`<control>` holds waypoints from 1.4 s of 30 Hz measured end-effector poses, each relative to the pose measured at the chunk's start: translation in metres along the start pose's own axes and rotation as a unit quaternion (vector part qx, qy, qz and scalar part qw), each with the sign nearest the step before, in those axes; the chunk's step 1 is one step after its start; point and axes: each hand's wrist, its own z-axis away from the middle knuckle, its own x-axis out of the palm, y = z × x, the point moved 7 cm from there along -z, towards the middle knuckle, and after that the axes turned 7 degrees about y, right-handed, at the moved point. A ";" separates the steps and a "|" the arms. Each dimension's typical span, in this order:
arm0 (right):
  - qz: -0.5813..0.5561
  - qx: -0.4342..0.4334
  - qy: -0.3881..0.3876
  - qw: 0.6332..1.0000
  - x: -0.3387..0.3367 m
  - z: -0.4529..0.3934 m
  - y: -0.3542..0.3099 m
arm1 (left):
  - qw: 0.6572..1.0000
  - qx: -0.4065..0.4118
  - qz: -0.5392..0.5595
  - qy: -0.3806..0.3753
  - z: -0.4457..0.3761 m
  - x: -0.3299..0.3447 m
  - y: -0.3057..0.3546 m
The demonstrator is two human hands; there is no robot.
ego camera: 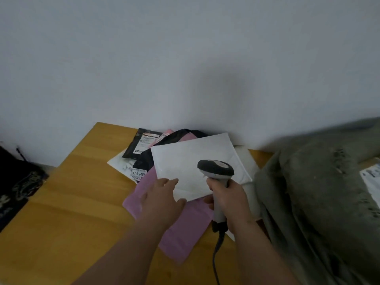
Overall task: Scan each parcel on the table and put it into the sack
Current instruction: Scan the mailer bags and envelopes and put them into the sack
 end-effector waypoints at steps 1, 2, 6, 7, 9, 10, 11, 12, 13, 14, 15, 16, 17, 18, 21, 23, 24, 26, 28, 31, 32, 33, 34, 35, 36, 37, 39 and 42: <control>-0.001 0.007 0.004 1.000 0.002 -0.007 0.002 | 1.000 0.017 -0.012 -0.005 -0.007 0.005 0.001; -0.002 0.010 0.010 1.000 0.002 -0.011 0.004 | 0.999 0.036 -0.026 -0.009 -0.012 0.008 0.004; -0.012 0.037 0.047 0.998 0.007 -0.029 0.016 | 0.987 0.121 -0.091 -0.052 -0.035 0.030 0.013; -0.009 0.046 0.055 0.997 0.009 -0.032 0.020 | 0.983 0.136 -0.106 -0.069 -0.039 0.037 0.012; -0.008 0.066 0.068 0.995 0.013 -0.038 0.027 | 0.973 0.158 -0.132 -0.108 -0.046 0.053 0.006; -0.013 0.073 0.075 0.994 0.014 -0.040 0.030 | 0.968 0.166 -0.143 -0.123 -0.049 0.061 0.002; -0.019 0.079 0.082 0.993 0.015 -0.042 0.032 | 0.964 0.174 -0.150 -0.131 -0.051 0.067 -0.001; -0.025 0.085 0.090 0.992 0.016 -0.044 0.035 | 0.962 0.180 -0.155 -0.135 -0.053 0.072 -0.005; -0.029 0.091 0.097 0.991 0.016 -0.044 0.038 | 0.961 0.184 -0.155 -0.134 -0.056 0.075 -0.008; -0.034 0.097 0.104 0.989 0.017 -0.044 0.041 | 0.962 0.185 -0.151 -0.130 -0.057 0.079 -0.012; -0.039 0.101 0.109 0.988 0.018 -0.043 0.043 | 0.964 0.183 -0.145 -0.123 -0.059 0.080 -0.015; -0.044 0.105 0.114 0.987 0.018 -0.042 0.045 | 0.967 0.184 -0.137 -0.113 -0.060 0.080 -0.016; -0.048 0.109 0.119 0.986 0.017 -0.041 0.047 | 0.969 0.187 -0.128 -0.101 -0.061 0.078 -0.017; -0.053 0.111 0.125 0.985 0.016 -0.040 0.048 | 0.970 0.193 -0.118 -0.088 -0.061 0.076 -0.016; -0.074 0.106 0.140 0.982 0.011 -0.035 0.048 | 0.975 0.192 -0.087 -0.069 -0.067 0.067 -0.011; -0.087 0.097 0.148 0.980 0.008 -0.031 0.045 | 0.981 0.184 -0.040 -0.047 -0.072 0.059 -0.007; -0.094 0.089 0.152 0.980 0.005 -0.028 0.042 | 0.985 0.171 -0.010 -0.026 -0.074 0.051 -0.006; -0.107 0.069 0.162 0.978 0.000 -0.023 0.035 | 0.991 0.127 0.044 -0.006 -0.075 0.031 -0.002; -0.119 0.051 0.173 0.976 -0.007 -0.016 0.027 | 0.992 0.096 0.087 -0.003 -0.072 0.006 0.006; -0.144 0.024 0.188 0.971 -0.020 -0.001 0.015 | 0.985 0.109 0.133 0.022 -0.060 -0.030 0.023; -0.150 0.011 0.192 0.970 -0.024 0.005 0.011 | 0.982 0.107 0.151 0.030 -0.055 -0.040 0.027; -0.153 -0.003 0.195 0.969 -0.029 0.012 0.007 | 0.979 0.101 0.172 0.041 -0.049 -0.050 0.030; -0.157 -0.015 0.196 0.968 -0.034 0.020 0.003 | 0.975 0.088 0.198 0.055 -0.043 -0.060 0.032; -0.165 -0.026 0.195 0.966 -0.038 0.027 -0.001 | 0.968 0.068 0.233 0.069 -0.035 -0.069 0.033; -0.174 -0.033 0.191 0.966 -0.043 0.035 -0.003 | 0.956 0.038 0.280 0.081 -0.026 -0.078 0.033; -0.181 -0.038 0.185 0.965 -0.047 0.041 -0.005 | 0.936 -0.004 0.342 0.084 -0.017 -0.083 0.029; -0.185 -0.043 0.170 0.967 -0.054 0.052 -0.006 | 0.866 -0.104 0.485 0.061 0.000 -0.084 0.020; -0.183 -0.052 0.150 0.970 -0.059 0.068 -0.004 | 0.766 -0.211 0.606 0.020 0.023 -0.074 0.005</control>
